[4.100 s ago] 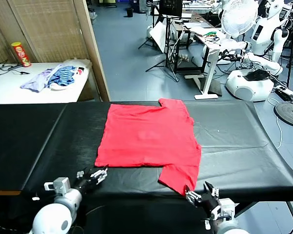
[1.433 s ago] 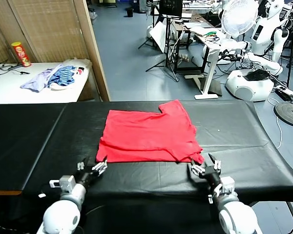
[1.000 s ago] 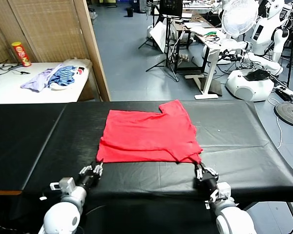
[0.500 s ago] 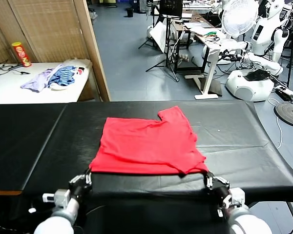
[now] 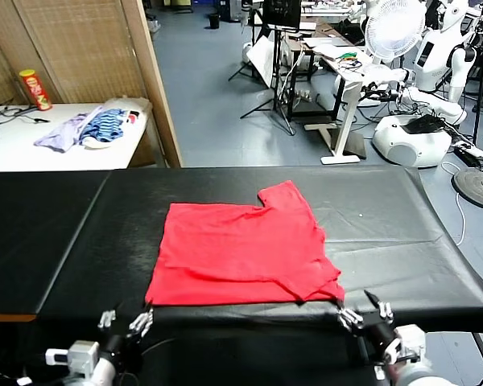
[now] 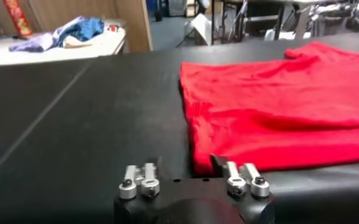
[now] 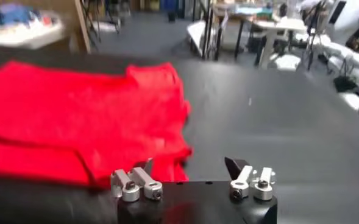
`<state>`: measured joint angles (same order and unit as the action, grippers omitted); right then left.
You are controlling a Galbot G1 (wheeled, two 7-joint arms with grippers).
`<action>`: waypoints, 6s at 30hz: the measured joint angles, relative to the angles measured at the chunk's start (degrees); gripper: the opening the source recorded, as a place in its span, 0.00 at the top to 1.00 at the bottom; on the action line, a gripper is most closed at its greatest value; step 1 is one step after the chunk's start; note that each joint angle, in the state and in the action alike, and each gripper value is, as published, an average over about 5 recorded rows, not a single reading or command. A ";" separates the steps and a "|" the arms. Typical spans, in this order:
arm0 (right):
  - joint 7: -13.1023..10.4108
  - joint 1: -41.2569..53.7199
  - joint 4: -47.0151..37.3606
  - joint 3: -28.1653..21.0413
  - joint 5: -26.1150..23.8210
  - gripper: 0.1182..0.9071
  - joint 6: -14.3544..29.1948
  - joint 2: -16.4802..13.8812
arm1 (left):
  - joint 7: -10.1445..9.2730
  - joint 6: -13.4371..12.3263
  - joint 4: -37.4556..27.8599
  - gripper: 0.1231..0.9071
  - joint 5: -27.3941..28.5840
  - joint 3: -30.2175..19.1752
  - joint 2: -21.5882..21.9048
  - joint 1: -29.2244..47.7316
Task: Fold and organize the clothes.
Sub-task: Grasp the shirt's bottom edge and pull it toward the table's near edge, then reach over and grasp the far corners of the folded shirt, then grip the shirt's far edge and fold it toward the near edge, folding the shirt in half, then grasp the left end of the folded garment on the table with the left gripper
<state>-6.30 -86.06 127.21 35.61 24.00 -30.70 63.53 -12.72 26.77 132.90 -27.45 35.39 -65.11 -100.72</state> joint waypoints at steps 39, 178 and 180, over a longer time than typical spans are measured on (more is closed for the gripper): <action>2.05 57.13 -63.01 -24.61 -0.23 0.59 -1.21 13.21 | 4.34 5.09 -56.58 0.31 -17.60 -25.37 3.97 63.37; -2.82 14.63 -11.94 -13.45 -6.59 0.14 6.69 7.76 | 3.42 -3.94 -22.44 0.82 1.17 -6.12 -4.94 20.08; -3.23 14.37 -11.46 -13.10 -6.92 0.14 6.02 7.86 | 3.15 -3.85 -22.56 0.92 3.77 -5.93 -4.57 20.14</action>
<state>-9.53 -71.69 115.75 22.51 17.07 -24.69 71.39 -9.57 22.92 110.34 -23.68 29.46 -69.68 -80.57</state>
